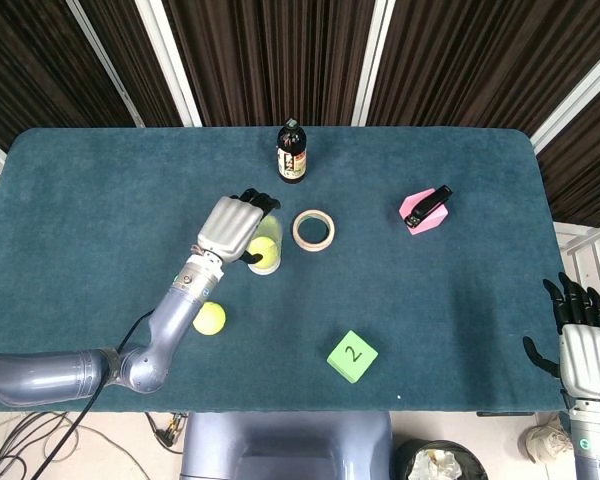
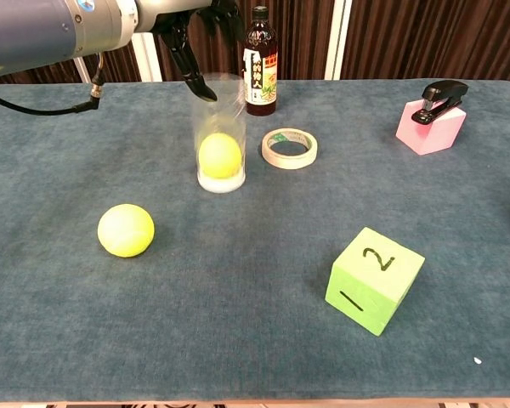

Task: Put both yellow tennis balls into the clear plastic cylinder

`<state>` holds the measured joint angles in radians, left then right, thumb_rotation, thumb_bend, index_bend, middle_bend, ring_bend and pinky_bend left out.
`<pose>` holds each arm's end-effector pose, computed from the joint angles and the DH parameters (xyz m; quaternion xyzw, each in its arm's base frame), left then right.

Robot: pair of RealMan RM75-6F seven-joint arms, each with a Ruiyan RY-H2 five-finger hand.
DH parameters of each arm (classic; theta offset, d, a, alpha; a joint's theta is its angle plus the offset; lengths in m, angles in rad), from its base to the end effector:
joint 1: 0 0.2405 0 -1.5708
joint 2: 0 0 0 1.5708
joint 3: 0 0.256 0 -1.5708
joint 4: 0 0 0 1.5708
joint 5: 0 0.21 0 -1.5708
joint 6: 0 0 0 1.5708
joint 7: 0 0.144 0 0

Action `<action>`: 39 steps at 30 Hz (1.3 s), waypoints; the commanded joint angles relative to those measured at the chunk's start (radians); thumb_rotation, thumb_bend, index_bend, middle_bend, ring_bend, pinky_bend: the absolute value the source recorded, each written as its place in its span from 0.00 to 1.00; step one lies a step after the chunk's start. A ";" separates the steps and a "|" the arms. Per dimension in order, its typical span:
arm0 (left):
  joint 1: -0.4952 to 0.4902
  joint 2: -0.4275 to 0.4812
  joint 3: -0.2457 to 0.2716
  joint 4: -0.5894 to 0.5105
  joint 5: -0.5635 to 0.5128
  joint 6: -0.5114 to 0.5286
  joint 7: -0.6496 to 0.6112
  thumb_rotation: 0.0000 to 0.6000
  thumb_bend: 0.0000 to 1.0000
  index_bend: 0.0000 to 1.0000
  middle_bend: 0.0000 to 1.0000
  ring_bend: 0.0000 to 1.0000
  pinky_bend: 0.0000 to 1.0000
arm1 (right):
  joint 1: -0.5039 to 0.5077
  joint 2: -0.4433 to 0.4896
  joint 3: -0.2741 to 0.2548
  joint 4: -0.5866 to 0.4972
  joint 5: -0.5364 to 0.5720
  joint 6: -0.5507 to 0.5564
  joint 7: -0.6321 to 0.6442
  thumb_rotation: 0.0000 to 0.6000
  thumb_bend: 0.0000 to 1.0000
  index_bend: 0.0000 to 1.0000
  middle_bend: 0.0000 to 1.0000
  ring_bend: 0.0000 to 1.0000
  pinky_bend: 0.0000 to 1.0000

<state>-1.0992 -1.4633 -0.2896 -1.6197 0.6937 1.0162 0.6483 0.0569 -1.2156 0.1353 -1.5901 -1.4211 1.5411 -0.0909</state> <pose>-0.0236 0.3938 0.0224 -0.7475 -0.3102 -0.3869 0.4419 -0.3134 -0.1881 0.1541 0.5369 -0.3723 0.4008 0.6423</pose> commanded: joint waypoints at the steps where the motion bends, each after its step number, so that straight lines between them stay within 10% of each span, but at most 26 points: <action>1: -0.002 0.001 -0.003 -0.007 0.004 0.009 -0.001 1.00 0.05 0.24 0.20 0.15 0.40 | 0.000 0.000 0.001 0.000 0.001 0.001 0.000 1.00 0.35 0.11 0.03 0.06 0.01; 9: 0.039 0.071 0.024 -0.114 0.110 0.063 -0.019 1.00 0.05 0.23 0.23 0.15 0.42 | -0.001 0.000 0.006 -0.001 0.000 0.008 0.004 1.00 0.35 0.11 0.03 0.06 0.01; 20: 0.279 0.324 0.252 -0.322 0.342 0.170 -0.089 1.00 0.05 0.16 0.15 0.11 0.35 | 0.000 -0.005 0.007 -0.007 -0.001 0.012 -0.012 1.00 0.35 0.11 0.03 0.06 0.01; 29: 0.405 0.351 0.390 -0.229 0.564 0.133 -0.262 1.00 0.05 0.15 0.11 0.08 0.32 | 0.004 -0.011 -0.001 -0.009 -0.005 0.004 -0.034 1.00 0.35 0.11 0.03 0.06 0.01; 39: 0.434 0.255 0.411 -0.093 0.655 0.055 -0.335 1.00 0.05 0.15 0.12 0.08 0.31 | 0.003 -0.012 0.000 -0.010 -0.004 0.005 -0.035 1.00 0.35 0.11 0.03 0.06 0.01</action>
<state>-0.6691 -1.1942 0.1193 -1.7240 1.3402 1.0830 0.3148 0.0601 -1.2277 0.1348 -1.5996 -1.4248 1.5462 -0.1261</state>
